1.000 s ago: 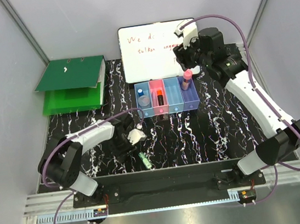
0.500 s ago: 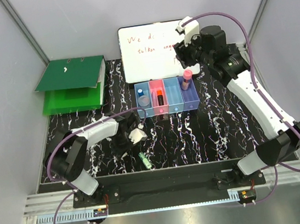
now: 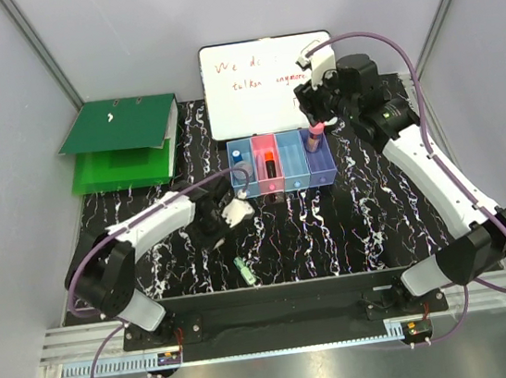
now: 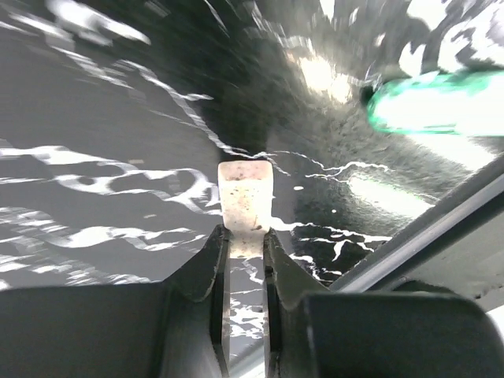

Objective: Sort the stationery into containers
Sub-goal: Pick up the stationery from the center of the board.

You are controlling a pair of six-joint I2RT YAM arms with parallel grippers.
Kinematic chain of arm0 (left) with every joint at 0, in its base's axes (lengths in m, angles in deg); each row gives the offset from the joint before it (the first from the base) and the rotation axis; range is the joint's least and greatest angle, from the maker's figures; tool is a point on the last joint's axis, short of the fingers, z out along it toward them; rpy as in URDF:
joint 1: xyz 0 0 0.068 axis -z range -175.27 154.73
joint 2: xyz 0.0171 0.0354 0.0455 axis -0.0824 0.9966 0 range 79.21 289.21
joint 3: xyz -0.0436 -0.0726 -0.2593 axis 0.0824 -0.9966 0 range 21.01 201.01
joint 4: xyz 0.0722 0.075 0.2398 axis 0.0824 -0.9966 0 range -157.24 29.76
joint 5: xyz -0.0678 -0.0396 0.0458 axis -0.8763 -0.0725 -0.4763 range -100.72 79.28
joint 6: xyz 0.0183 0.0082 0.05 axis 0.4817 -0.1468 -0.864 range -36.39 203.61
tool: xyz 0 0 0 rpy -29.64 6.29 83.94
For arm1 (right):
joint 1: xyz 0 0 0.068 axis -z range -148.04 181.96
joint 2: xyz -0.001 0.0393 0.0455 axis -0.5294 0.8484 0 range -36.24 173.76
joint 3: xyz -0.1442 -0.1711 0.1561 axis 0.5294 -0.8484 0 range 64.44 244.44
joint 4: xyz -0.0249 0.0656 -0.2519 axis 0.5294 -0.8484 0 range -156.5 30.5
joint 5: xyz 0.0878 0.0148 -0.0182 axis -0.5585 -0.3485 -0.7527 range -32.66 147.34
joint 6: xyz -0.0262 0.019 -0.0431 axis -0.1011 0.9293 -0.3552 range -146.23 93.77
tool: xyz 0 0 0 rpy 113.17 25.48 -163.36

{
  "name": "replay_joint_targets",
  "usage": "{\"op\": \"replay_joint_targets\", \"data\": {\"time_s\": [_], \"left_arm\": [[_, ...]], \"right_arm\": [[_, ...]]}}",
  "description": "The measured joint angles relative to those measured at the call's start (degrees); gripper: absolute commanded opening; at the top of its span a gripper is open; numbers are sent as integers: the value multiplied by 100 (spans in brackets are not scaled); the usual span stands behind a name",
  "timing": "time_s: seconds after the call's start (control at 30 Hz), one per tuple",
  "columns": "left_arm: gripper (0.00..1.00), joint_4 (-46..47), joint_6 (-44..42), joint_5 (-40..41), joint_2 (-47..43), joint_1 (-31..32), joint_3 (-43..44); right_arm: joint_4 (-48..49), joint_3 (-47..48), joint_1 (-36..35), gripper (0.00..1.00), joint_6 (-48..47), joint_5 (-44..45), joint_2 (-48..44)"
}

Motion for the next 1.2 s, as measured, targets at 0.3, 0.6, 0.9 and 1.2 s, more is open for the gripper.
{"op": "replay_joint_targets", "data": {"time_s": [0.3, 0.6, 0.9, 1.2], "left_arm": [[0, -111, 120, -13, -531, 4, 1419], [0, 614, 498, -66, -514, 4, 2033], [0, 1904, 577, 258, -481, 144, 2033], [0, 2730, 457, 400, -968, 575, 2159]], "right_arm": [[-7, -756, 122, 64, 118, 160, -337], [-205, -1056, 313, 69, 643, -693, -393], [-509, -1056, 315, 76, 1429, -2492, -529], [-424, -1069, 402, 75, 2114, -3348, -555]]}}
